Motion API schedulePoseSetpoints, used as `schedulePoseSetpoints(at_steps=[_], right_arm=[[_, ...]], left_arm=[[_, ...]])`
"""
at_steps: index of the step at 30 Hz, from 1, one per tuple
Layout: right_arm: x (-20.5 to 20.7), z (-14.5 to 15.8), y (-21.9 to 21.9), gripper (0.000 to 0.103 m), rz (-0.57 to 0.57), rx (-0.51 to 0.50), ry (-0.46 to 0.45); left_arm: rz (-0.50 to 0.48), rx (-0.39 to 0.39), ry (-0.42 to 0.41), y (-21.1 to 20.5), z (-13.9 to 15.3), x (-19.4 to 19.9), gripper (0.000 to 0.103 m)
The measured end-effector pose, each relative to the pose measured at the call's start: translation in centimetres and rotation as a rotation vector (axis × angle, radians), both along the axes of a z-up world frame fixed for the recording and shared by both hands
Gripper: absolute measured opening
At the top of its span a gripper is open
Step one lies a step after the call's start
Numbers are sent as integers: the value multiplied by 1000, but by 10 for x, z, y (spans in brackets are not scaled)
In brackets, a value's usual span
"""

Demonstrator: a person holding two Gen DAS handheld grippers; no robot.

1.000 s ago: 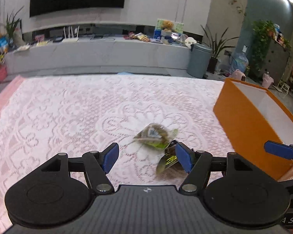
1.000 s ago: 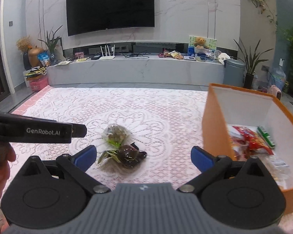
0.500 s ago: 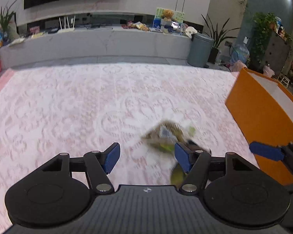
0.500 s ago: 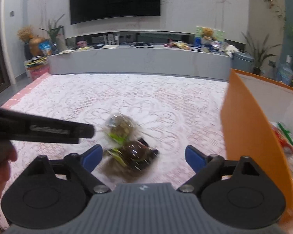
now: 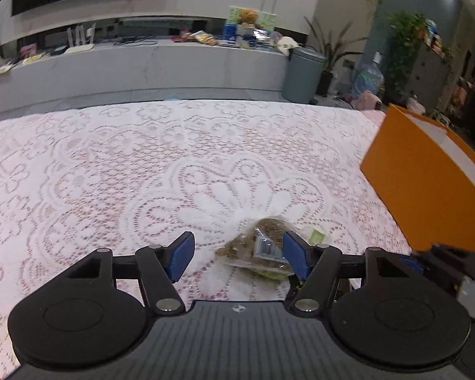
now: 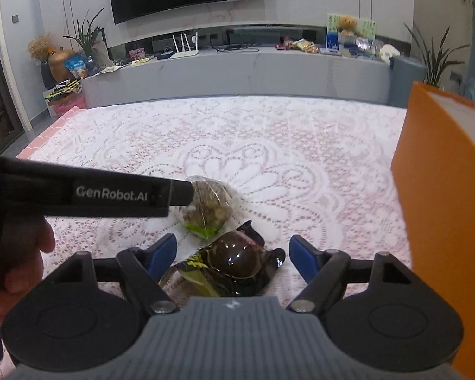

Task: Organize snacks
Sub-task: 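Grasp the clear green-bean bag with the left gripper while the right gripper grasps the dark egg pack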

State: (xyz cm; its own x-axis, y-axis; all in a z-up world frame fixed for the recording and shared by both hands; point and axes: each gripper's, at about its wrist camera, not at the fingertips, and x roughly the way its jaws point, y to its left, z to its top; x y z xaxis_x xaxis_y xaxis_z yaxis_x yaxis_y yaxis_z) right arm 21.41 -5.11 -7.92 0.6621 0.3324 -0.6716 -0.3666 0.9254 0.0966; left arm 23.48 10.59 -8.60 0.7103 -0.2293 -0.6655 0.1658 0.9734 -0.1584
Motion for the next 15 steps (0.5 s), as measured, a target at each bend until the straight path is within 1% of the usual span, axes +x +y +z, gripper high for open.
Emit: schedulePoseSetpoints(at_steps=[3, 5, 8, 12, 15], right_arm=[[2, -7, 3, 72, 7, -28, 0], [5, -12, 4, 63, 12, -47, 29], [5, -11, 1, 59, 4, -37, 50], [2, -6, -4, 54, -34, -49, 50], [2, -5, -10, 54, -63, -72, 34]], left_arm=[[-39, 41, 4, -9, -6, -1, 76], [-63, 60, 12, -14, -10, -2, 76], [-66, 75, 6, -16, -13, -2, 77], [-79, 71, 1, -18, -12, 5, 81], [-82, 59, -6, -21, -12, 11, 83]])
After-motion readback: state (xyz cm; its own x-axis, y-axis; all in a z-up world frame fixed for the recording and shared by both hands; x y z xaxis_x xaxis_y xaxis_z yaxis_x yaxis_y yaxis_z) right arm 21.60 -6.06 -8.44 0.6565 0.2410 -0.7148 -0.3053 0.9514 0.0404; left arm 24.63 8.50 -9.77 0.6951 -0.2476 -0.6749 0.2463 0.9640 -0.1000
